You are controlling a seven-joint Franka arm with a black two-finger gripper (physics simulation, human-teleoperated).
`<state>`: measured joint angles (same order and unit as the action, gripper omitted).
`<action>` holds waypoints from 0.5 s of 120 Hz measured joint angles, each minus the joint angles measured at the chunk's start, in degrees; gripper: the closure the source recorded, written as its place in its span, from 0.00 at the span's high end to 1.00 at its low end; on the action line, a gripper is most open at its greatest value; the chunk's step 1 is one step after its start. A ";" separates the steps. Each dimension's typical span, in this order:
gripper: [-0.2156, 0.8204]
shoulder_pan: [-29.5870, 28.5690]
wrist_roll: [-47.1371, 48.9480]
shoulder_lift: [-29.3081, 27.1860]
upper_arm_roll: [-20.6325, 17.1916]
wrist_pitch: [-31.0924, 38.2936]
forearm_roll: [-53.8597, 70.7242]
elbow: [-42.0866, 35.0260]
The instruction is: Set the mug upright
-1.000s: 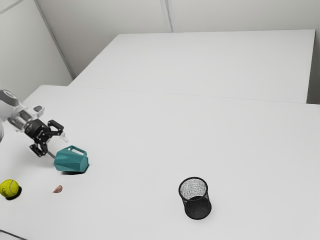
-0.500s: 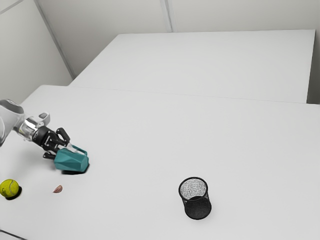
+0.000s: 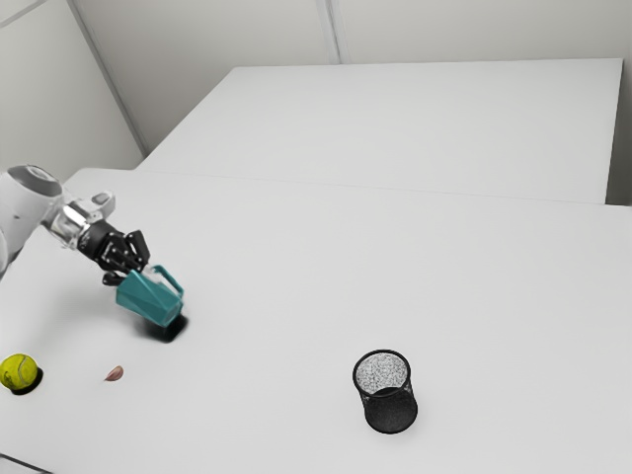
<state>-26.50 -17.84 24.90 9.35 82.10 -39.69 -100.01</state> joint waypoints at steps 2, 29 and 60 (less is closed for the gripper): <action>0.05 0.38 0.02 -0.86 -0.45 0.51 0.77 -0.09; 0.04 7.92 2.01 -8.96 -7.60 10.38 15.32 -0.78; 0.03 15.00 10.20 -16.56 -13.07 23.99 30.84 -9.05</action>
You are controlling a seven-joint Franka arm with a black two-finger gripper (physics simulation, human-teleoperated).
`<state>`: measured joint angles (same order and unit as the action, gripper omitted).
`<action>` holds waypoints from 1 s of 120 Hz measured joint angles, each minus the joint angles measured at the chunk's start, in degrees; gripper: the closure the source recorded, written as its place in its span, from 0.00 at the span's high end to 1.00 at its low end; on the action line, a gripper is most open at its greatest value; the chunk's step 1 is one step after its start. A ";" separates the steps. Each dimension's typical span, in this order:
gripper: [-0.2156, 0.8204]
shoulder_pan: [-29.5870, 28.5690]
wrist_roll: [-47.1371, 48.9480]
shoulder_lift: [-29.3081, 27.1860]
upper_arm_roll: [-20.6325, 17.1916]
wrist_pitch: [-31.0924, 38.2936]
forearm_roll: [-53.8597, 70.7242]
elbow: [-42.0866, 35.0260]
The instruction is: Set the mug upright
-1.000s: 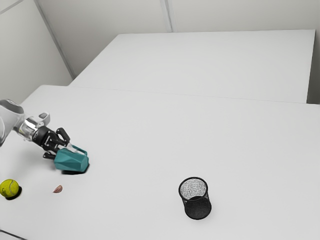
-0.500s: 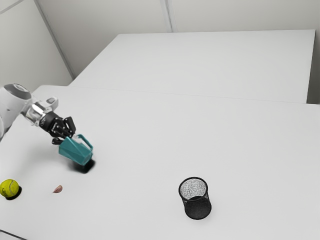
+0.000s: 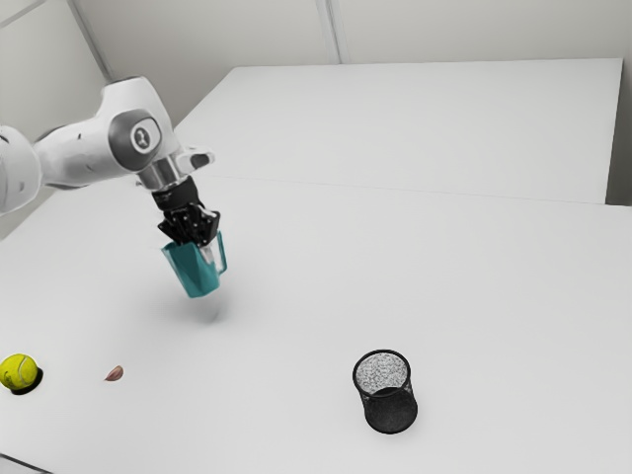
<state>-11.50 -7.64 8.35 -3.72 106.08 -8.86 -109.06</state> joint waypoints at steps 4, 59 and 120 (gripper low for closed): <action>0.03 0.27 1.23 -0.39 -0.82 2.08 1.05 -1.24; 0.03 1.43 14.81 3.12 -4.88 18.49 4.46 -4.50; 0.52 2.13 21.61 4.63 -5.29 20.45 5.69 -4.26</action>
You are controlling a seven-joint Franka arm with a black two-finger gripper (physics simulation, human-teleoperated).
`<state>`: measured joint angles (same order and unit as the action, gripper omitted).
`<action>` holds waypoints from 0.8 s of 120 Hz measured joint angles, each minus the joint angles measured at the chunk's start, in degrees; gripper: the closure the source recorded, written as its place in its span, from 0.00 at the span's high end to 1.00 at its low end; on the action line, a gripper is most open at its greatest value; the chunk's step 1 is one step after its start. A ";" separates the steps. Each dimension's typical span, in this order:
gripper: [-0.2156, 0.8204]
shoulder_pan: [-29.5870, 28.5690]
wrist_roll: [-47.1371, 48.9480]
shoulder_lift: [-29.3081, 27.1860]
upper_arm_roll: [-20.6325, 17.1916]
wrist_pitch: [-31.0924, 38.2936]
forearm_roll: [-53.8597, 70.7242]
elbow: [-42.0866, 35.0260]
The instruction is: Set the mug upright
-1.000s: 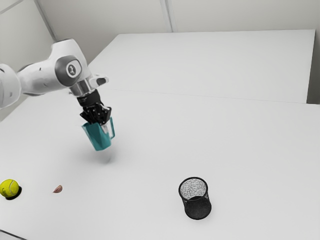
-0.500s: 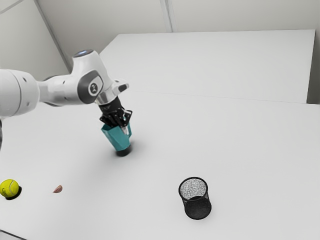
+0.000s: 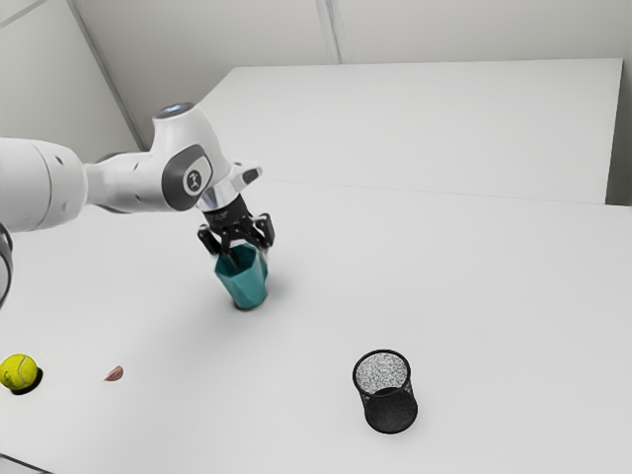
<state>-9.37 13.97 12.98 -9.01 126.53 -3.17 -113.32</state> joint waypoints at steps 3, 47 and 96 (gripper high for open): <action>0.55 0.07 0.18 -0.17 -0.05 -0.04 0.19 0.03; 0.75 4.07 2.02 -7.78 -0.09 -2.71 1.00 0.22; 0.79 3.66 -2.44 -11.83 0.22 -13.61 8.37 9.87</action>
<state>-5.70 11.53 1.15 -8.79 112.92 5.21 -103.44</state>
